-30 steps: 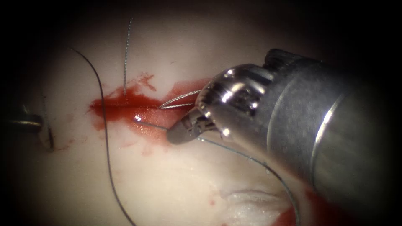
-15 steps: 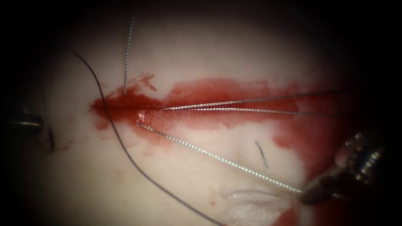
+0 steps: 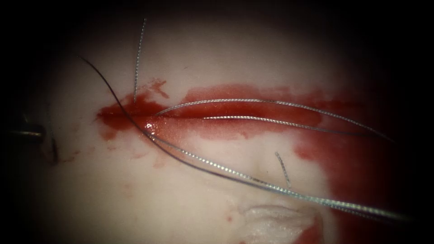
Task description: Wound Closure
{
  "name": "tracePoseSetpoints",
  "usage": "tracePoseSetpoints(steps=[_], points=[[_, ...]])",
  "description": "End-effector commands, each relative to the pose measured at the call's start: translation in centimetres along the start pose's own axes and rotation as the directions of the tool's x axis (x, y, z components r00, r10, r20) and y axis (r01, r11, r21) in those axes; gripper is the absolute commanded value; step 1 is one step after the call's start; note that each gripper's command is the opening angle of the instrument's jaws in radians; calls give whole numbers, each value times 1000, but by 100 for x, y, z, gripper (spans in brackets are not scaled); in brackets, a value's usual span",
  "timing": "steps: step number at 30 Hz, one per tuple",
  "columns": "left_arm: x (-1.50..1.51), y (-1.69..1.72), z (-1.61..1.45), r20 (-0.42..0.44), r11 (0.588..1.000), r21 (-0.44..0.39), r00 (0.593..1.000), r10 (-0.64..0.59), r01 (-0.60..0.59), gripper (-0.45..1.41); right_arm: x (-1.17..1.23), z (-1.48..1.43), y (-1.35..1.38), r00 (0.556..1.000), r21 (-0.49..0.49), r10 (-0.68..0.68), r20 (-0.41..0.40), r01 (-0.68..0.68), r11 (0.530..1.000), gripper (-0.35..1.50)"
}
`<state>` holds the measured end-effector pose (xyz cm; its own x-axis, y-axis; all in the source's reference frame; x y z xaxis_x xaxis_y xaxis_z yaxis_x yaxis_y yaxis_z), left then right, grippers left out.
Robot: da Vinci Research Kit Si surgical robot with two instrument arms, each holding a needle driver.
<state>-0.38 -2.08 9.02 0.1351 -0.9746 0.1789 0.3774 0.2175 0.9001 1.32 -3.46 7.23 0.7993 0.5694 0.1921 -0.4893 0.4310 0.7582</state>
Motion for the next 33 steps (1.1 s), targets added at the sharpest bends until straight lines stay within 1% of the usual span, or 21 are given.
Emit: tracePoseSetpoints(steps=[1, 2, 3, 4, 6, 7, 9, 10, 11, 12, 14, 16, 17, 19, 20, 23, 24, 25, 26, 27, 33], points=[[-12, -3, 1, -3, 1000, 11, 1000, 6, -6, -45, 23, -15, -2, 998, -9, -16, -63, 15, 1000, 93], [-11, -4, -2, -21, 1000, 29, 1000, 8, -8, -45, 38, -30, -7, 982, -50, -90, -168, 83, 995, 106], [-11, -4, -2, -21, 1000, 29, 1000, 8, -8, -45, 38, -30, -7, 982, -50, -90, -168, 83, 995, 106], [-7, -5, -5, -68, 997, 78, 998, 14, -9, -45, 53, -44, -11, 953, -103, -132, -272, 107, 989, 105], [-5, -5, -7, -77, 996, 86, 997, 15, -8, -45, 63, -54, -14, 936, -136, -150, -318, 111, 984, 101], [-1, -5, -9, -102, 994, 113, 995, 15, -3, -45, 81, -69, -19, 917, -183, -178, -356, 118, 976, 88], [1, -6, -9, -112, 992, 122, 994, 17, -3, -45, 92, -76, -23, 909, -209, -185, -373, 112, 971, 81], [3, -6, -10, -125, 991, 133, 992, 13, 3, -45, 102, -81, -25, 906, -225, -180, -384, 98, 970, 68], [9, -6, -11, -166, 986, 167, 986, 14, 14, -45, 122, -85, -29, 894, -223, -153, -421, 62, 973, 86], [13, -6, -13, -194, 982, 188, 981, 15, 22, -45, 131, -84, -31, 884, -231, -161, -438, 62, 971, 84], [20, -5, -19, -250, 973, 224, 968, 8, 50, -45, 151, -75, -37, 866, -239, -128, -484, 10, 971, 100], [24, -4, -22, -277, 969, 240, 961, 10, 60, -45, 158, -70, -39, 858, -252, -134, -496, 5, 968, 101], [32, -1, -38, -360, 956, 274, 933, 0, 105, -45, 182, -46, -49, 849, -267, -107, -518, -42, 963, 101], [35, 3, -51, -373, 952, 282, 928, -1, 115, -45, 204, -20, -57, 879, -213, -56, -474, -52, 976, 100], [35, 3, -51, -373, 952, 282, 928, -1, 115, -45, 204, -20, -57, 879, -213, -56, -474, -52, 976, 100], [32, 9, -60, -357, 955, 271, 934, -13, 117, -45, 230, 16, -70, 923, -100, -17, -384, -24, 995, 96], [31, 11, -60, -351, 957, 268, 936, -14, 115, -45, 235, 24, -73, 934, -73, -20, -358, -7, 997, 91], [30, 12, -60, -347, 957, 266, 938, -15, 113, -45, 240, 34, -77, 942, -53, -28, -334, 11, 999, 64], [30, 12, -60, -347, 957, 266, 938, -15, 113, -45, 240, 34, -77, 942, -53, -28, -334, 11, 999, 64], [29, 13, -60, -345, 958, 265, 939, -14, 112, -45, 244, 41, -80, 945, -39, -38, -324, 27, 999, 47], [28, 15, -58, -327, 961, 254, 945, -18, 106, -45, 266, 64, -94, 951, -41, -72, -300, 62, 997, 42]])
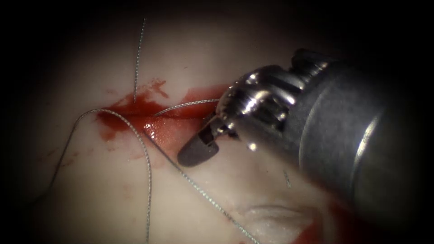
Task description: Wound Closure
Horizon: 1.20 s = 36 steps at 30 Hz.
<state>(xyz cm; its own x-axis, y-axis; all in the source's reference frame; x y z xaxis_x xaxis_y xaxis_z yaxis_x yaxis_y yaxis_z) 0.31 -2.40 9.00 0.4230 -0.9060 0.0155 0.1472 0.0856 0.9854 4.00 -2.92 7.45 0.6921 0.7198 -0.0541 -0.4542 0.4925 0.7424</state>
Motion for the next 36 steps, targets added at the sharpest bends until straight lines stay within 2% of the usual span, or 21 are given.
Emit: tracePoseSetpoints(steps=[1, 2, 5, 8, 10, 14, 15, 16, 18, 20, 21, 22, 24, 25, 26, 27, 33, 35, 36], points=[[-13, -3, 0, 7, 1000, -2, 1000, 7, -7, -45, 19, 2, -2, 1000, 3, 1, -2, -1, 1000, 39], [-13, -3, 1, 7, 1000, -2, 1000, 6, -6, -45, 22, 3, -2, 1000, 5, 15, 0, -15, 1000, 37], [-14, -3, 1, 13, 1000, -5, 1000, 6, -6, -45, 25, 9, -3, 999, 3, 40, 3, -40, 999, 17], [-14, -4, 1, 13, 1000, -5, 1000, 5, -5, -45, 26, 15, -3, 999, 2, 44, 5, -44, 999, 16], [-14, -4, 1, 16, 1000, -7, 1000, 5, -5, -45, 26, 20, -2, 999, 4, 42, 6, -42, 999, 24], [-14, -4, 2, 17, 1000, -8, 1000, 5, -5, -45, 28, 28, -2, 999, 3, 33, 15, -33, 999, 27], [-14, -4, 2, 18, 1000, -8, 1000, 5, -5, -45, 29, 33, -2, 1000, 2, 25, 18, -25, 1000, 37], [-14, -4, 2, 18, 1000, -8, 1000, 5, -5, -45, 29, 33, -2, 1000, 2, 25, 18, -25, 1000, 37], [-14, -4, 3, 18, 1000, -8, 1000, 5, -4, -45, 30, 37, -2, 999, 2, 23, 22, -23, 1000, 59], [-14, -4, 3, 18, 1000, -8, 1000, 5, -4, -45, 33, 39, -3, 1000, 3, 17, 26, -18, 1000, 68], [-14, -4, 3, 18, 1000, -8, 1000, 5, -4, -45, 34, 40, -3, 1000, 4, 16, 27, -16, 1000, 66], [-14, -4, 3, 18, 1000, -8, 1000, 5, -4, -45, 36, 42, -4, 1000, 5, 12, 29, -12, 1000, 52], [-14, -4, 3, 18, 1000, -8, 1000, 5, -4, -45, 40, 45, -4, 999, 4, 12, 29, -13, 1000, 64], [-14, -4, 3, 19, 1000, -8, 1000, 5, -4, -45, 40, 44, -4, 999, 5, 10, 30, -11, 1000, 56], [-14, -4, 3, 19, 1000, -9, 1000, 5, -4, -45, 39, 44, -4, 999, 6, 13, 32, -13, 1000, 36], [-14, -4, 3, 19, 1000, -9, 1000, 5, -4, -45, 39, 44, -3, 999, 7, 10, 34, -10, 1000, 27], [-14, -4, 4, 19, 1000, -9, 1000, 4, -4, -45, 38, 44, -1, 999, 3, 5, 44, -5, 1000, 26], [-14, -4, 3, 19, 1000, -9, 1000, 4, -4, -45, 35, 42, 1, 998, 2, 20, 57, -20, 1000, -35], [-14, -4, 3, 19, 1000, -9, 1000, 4, -4, -45, 34, 41, 1, 997, 6, 32, 71, -32, 999, -35]])
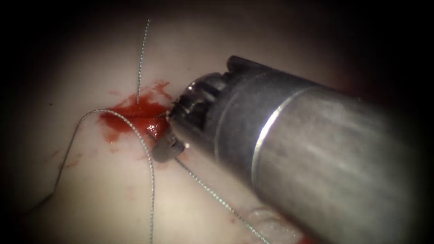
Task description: Wound Closure
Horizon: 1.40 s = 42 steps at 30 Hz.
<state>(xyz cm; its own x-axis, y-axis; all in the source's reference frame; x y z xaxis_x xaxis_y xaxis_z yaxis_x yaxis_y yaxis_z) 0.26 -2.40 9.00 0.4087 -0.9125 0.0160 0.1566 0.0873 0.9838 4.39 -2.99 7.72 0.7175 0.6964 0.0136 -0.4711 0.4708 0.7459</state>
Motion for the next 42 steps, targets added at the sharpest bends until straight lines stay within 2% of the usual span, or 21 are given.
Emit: tracePoseSetpoints(steps=[1, 9, 14, 15, 16, 17, 18, 21, 24, 29, 33, 36, 38, 40, 42], points=[[-12, -3, 0, 4, 1000, 0, 1000, 7, -7, -45, 11, -4, 2, 1000, 5, 3, 14, -3, 1000, -35], [-13, -3, 0, 4, 1000, 0, 1000, 6, -6, -45, -3, -15, 12, 996, 20, 15, 87, -16, 1000, -35], [-15, -4, 3, 13, 1000, -4, 1000, -2, 2, -45, -22, -29, 23, 990, 36, 44, 133, -49, 998, -35], [-17, -4, 4, 30, 999, -17, 999, 38, -38, -25, -26, -31, 24, 989, 36, 56, 139, -62, 997, -35], [-17, -4, 4, 30, 999, -17, 999, 38, -38, -25, -26, -31, 24, 989, 36, 56, 139, -62, 997, -35], [-22, -5, 6, 59, 994, -44, 993, 106, -103, 56, -36, -36, 27, 986, 39, 66, 154, -73, 997, -35], [-24, -6, 6, 69, 990, -55, 989, 132, -129, 74, -40, -39, 28, 984, 36, 82, 161, -89, 995, -35], [-38, -17, 3, 95, 986, -74, 983, 157, -151, 89, -66, -52, 35, 979, 43, 101, 177, -110, 993, -35], [-54, -29, -5, 127, 972, -115, 967, 219, -205, 98, -90, -67, 43, 978, 33, 124, 165, -131, 991, -35], [-57, -33, -5, 159, 971, -148, 965, 210, -187, 98, -112, -81, 52, 979, 22, 144, 145, -149, 989, -35], [-56, -24, 16, 158, 962, -165, 957, 242, -216, 96, -149, -105, 70, 979, 11, 169, 112, -171, 985, -35], [-58, -18, 35, 144, 929, -199, 929, 342, -311, 94, -169, -123, 82, 980, 6, 188, 68, -189, 982, -35], [-58, -16, 39, 135, 916, -205, 917, 376, -345, 94, -171, -126, 83, 979, 6, 191, 67, -192, 981, -35], [-57, -11, 52, 108, 860, -237, 867, 486, -452, 94, -184, -138, 91, 975, 13, 207, 76, -208, 978, -35], [-57, -9, 56, 103, 850, -243, 858, 503, -469, 96, -187, -140, 93, 975, 11, 208, 79, -210, 978, -35]])
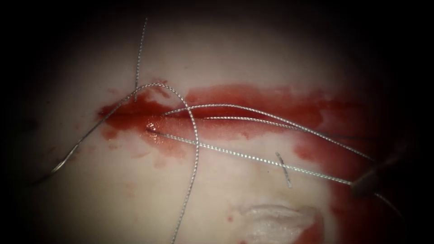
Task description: Wound Closure
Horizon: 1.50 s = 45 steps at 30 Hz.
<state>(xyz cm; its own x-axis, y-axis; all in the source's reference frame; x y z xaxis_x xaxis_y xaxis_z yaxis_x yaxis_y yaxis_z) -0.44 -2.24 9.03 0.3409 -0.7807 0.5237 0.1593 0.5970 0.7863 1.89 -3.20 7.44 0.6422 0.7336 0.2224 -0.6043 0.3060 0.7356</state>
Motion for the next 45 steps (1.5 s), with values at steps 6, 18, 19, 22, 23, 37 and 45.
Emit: tracePoseSetpoints(steps=[6, 18, 19, 22, 23, 37, 45], points=[[-6, 10, 11, -2, 998, 1, 998, 61, -61, 116, -8, -18, 15, 999, 1, 40, 19, -40, 999, -35], [-32, 28, -36, -19, 911, -225, 937, 350, -345, 130, -23, -34, 21, 997, 3, 71, 40, -72, 997, -35], [-35, 28, -40, -18, 910, -248, 941, 339, -333, 130, -24, -36, 22, 996, 4, 75, 42, -76, 997, -35], [-43, 28, -50, 12, 928, -297, 971, 237, -223, 135, -30, -41, 23, 996, 3, 81, 48, -82, 997, -35], [-44, 27, -51, 13, 930, -298, 974, 228, -214, 135, -31, -42, 24, 995, 3, 85, 47, -85, 996, -35], [-79, 32, -112, -215, 507, -684, 809, 547, -524, 131, -44, -49, 29, 995, -28, 82, 55, -81, 996, -35], [-79, 37, -130, -221, 464, -737, 825, 520, -491, 130, -39, -43, 23, 995, -30, 92, 48, -90, 995, -35]])
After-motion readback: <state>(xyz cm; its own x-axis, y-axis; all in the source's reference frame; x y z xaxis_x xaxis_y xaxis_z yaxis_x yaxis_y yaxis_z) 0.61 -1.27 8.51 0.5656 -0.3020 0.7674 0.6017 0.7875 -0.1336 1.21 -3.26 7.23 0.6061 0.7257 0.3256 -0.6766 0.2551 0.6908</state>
